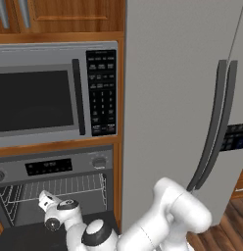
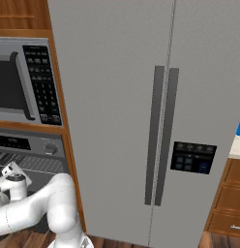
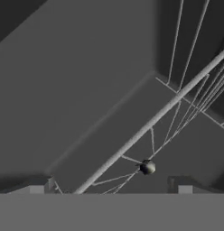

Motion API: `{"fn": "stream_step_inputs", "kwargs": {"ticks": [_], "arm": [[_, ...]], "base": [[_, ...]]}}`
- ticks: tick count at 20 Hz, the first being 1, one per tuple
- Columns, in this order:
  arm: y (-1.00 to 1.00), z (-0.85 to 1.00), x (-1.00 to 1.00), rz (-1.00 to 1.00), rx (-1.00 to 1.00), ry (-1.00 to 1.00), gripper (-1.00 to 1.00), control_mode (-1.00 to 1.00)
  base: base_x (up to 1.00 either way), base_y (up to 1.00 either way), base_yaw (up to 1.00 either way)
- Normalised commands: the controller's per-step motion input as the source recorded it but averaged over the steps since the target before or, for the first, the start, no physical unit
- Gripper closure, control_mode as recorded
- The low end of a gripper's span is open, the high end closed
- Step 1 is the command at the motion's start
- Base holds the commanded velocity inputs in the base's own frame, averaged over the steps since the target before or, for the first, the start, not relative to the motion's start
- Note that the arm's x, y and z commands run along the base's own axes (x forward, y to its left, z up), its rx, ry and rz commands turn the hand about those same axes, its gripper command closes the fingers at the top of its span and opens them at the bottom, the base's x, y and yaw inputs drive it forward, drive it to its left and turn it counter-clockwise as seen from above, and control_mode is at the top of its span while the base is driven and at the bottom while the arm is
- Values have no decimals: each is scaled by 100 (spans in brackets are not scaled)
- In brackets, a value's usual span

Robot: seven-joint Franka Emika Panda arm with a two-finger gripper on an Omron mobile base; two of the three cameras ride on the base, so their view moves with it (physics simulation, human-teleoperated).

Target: Take the fish from the oven and place it on the plate on the counter.

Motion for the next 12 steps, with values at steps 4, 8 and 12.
{"fn": "stream_step_inputs", "kwargs": {"ticks": [4, 8, 12], "arm": [[3, -99, 34, 9, -7, 0, -100, -100], [7, -100, 18, 6, -1, 0, -100, -100], [11, -90, 3, 1, 0, 0, -100, -100]], "base": [[0, 0, 0], [0, 0, 0], [0, 0, 0]]}}
